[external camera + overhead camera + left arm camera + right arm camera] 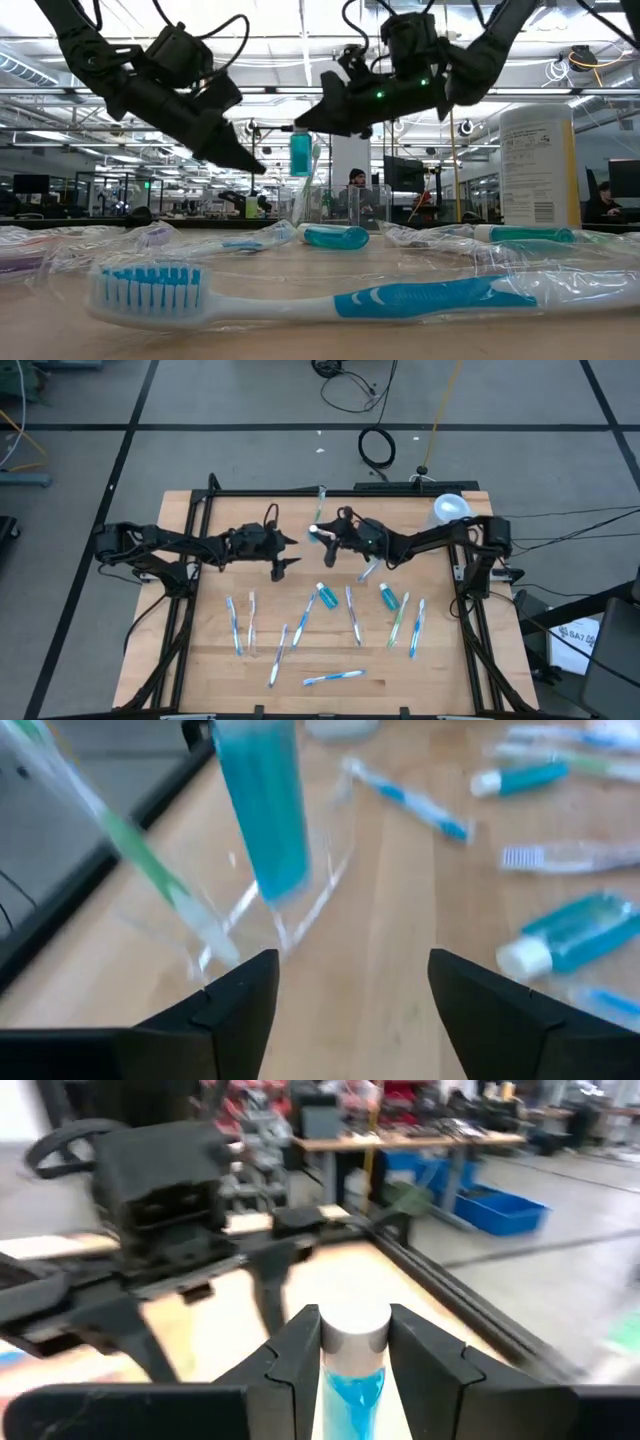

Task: Pick & Place toothbrushing station
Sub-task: Put the left mouthwash into the middle section of the transparent organizer

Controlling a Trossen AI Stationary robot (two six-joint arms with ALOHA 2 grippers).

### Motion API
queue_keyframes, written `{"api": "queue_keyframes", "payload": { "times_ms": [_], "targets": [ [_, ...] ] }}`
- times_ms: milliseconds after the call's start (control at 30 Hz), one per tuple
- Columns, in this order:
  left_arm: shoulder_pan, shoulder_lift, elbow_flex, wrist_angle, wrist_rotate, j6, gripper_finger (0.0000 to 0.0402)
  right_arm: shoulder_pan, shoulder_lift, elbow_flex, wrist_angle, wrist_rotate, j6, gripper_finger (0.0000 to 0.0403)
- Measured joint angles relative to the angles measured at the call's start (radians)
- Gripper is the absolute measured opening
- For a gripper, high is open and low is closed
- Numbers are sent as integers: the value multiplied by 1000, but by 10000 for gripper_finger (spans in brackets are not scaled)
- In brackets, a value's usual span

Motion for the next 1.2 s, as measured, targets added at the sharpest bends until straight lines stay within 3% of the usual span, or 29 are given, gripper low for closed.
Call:
{"api": "queue_keyframes", "payload": {
  "times_ms": [333, 600, 933, 1200],
  "targets": [
    [0, 0, 0, -81, 12, -2, 258, 40, -122, 0, -233, 272, -42, 98],
    [0, 0, 0, -37, 19, -2, 257, 8, -91, -17, -252, 270, 11, 97],
    [-1, 0, 0, -36, 19, -2, 257, -36, -95, -128, -72, 238, 66, 98],
    [-2, 0, 0, -35, 19, 3, 258, -52, -94, -174, -40, 213, 96, 97]
  ]
}}
